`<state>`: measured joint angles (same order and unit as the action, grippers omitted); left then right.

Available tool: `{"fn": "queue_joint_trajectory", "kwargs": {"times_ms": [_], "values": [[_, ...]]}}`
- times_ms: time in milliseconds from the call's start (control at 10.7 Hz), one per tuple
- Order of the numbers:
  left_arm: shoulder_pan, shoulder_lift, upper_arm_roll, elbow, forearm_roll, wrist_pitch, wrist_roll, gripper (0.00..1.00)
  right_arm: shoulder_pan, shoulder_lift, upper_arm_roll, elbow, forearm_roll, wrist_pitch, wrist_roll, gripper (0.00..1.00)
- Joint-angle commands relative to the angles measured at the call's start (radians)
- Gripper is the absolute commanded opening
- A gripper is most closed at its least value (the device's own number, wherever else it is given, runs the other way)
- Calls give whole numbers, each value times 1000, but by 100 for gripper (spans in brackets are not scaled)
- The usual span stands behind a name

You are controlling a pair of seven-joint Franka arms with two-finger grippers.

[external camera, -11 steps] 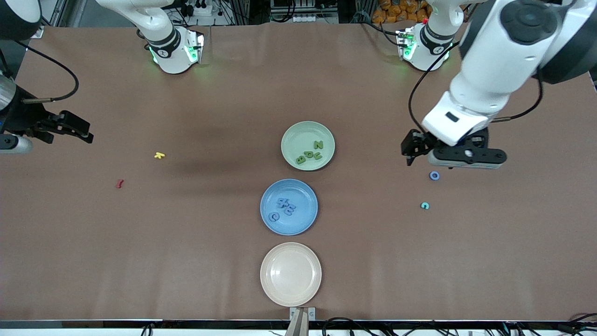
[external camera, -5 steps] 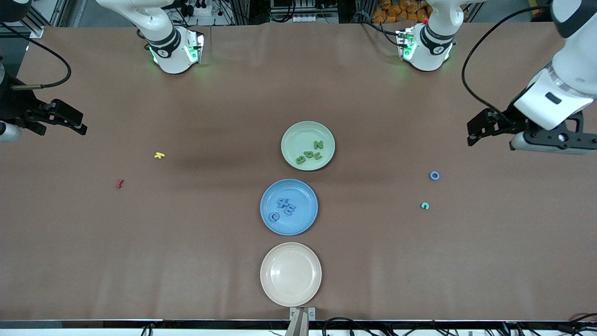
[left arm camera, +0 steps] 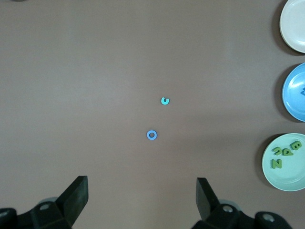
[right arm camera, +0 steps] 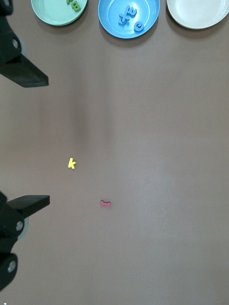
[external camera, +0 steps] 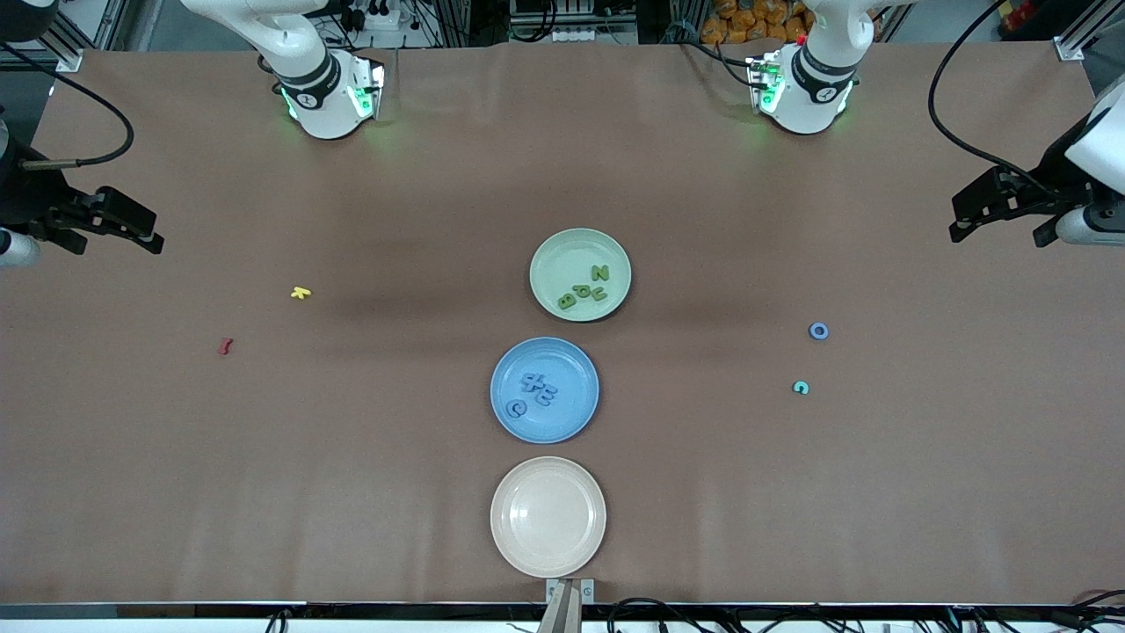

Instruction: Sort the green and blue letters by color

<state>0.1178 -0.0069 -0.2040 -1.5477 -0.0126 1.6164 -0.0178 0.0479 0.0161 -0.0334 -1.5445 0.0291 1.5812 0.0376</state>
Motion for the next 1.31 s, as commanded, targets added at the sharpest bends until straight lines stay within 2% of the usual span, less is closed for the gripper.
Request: {"fn": "queue_joint_trajectory", "kwargs": {"times_ms": [0, 1218], "values": [[-7, -27, 3, -17, -20, -15, 18, 100, 1, -8, 0, -6, 6, -7, 4, 100], [-27, -38, -15, 9, -18, -13, 38, 100, 3, -4, 3, -6, 3, -1, 2, 100]]}}
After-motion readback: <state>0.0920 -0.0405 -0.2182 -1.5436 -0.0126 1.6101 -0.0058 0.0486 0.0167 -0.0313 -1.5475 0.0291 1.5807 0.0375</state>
